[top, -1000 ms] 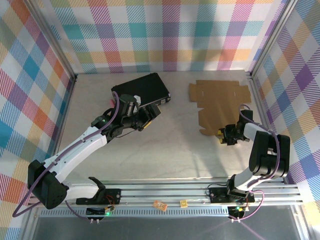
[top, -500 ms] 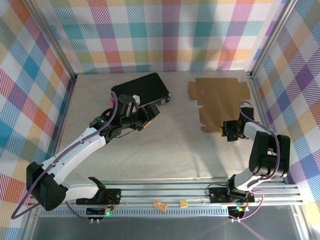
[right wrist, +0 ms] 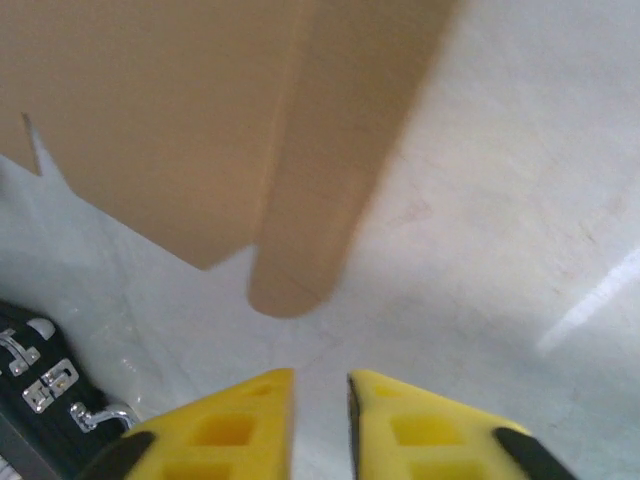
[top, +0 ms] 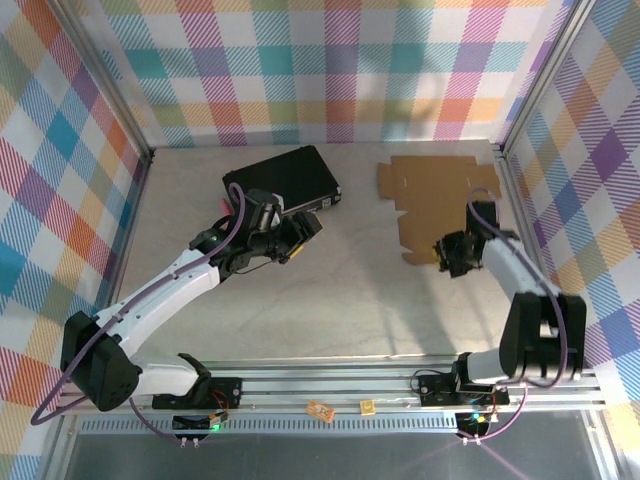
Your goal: Fold the paper box
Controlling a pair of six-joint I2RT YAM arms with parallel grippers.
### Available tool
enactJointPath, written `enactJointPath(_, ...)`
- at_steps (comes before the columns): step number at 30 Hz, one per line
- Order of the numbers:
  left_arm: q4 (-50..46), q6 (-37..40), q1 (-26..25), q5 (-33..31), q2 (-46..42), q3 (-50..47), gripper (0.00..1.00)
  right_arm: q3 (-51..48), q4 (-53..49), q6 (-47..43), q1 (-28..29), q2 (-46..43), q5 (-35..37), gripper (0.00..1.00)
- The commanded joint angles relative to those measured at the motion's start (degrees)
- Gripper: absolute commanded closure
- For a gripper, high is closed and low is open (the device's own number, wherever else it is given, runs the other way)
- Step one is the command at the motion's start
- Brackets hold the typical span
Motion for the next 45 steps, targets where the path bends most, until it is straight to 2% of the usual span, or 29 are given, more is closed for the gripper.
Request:
enactJointPath(1,-1.4,-0.3,-0.6,0.1,0.4,0.3,0.29,11.5,-4.6,-13.4,-0.3,9.3,2.2,0.7)
enactJointPath(3,-1.7,-0.1,-0.6,0.4,0.6,0.5,0.29,17.3,-4.7,-16.6,-0.3,16.0,1.1,0.67)
enactJointPath(6,-3.2,0.4,-0.5,0.3,0.3,1.2,0.29,24.9,-8.3,-16.3,-0.3,25.2,-0.3,0.66)
enactJointPath(12,-8.3,2.6,-0.3,-1.5,-0.9,2.6,0.28,27.5,-13.0,-9.2,1.7,34.7,-5.3,0.65)
enactJointPath(16,-8.5,2.4,-0.1,-1.3,-0.8,1.4,0.28,21.9,-13.1,-3.0,6.7,32.3,-6.3,0.64)
enactJointPath(20,-7.7,2.1,0.2,-0.1,1.6,0.7,0.28,10.9,-7.9,9.2,12.6,27.2,-10.8,0.65)
enactJointPath(23,-7.6,1.8,0.2,1.9,5.3,0.7,0.29,4.8,-4.1,18.8,18.1,22.4,-11.4,0.67)
enactJointPath(28,-5.5,0.5,0.2,4.8,9.5,-0.8,0.32,2.8,1.5,28.8,23.4,17.2,-14.8,0.67)
enactJointPath(30,-5.8,0.4,0.2,4.7,10.1,-1.1,0.32,7.8,-3.3,24.5,22.9,16.4,-13.9,0.66)
enactJointPath(33,-6.6,2.0,0.3,4.0,10.8,-0.3,0.32,18.0,-15.1,12.3,20.6,15.4,-5.7,0.65)
enactJointPath(38,-9.4,11.5,0.6,2.1,18.2,8.9,0.32,25.4,-19.8,-5.5,15.7,16.5,2.3,0.64)
enactJointPath(40,-10.6,16.0,0.6,1.7,23.4,14.2,0.33,28.2,-21.9,-11.6,13.9,19.3,2.8,0.63)
enactJointPath(45,-14.3,24.6,1.2,0.6,38.8,28.6,0.37,31.3,-23.5,-19.3,11.2,26.9,-0.9,0.62)
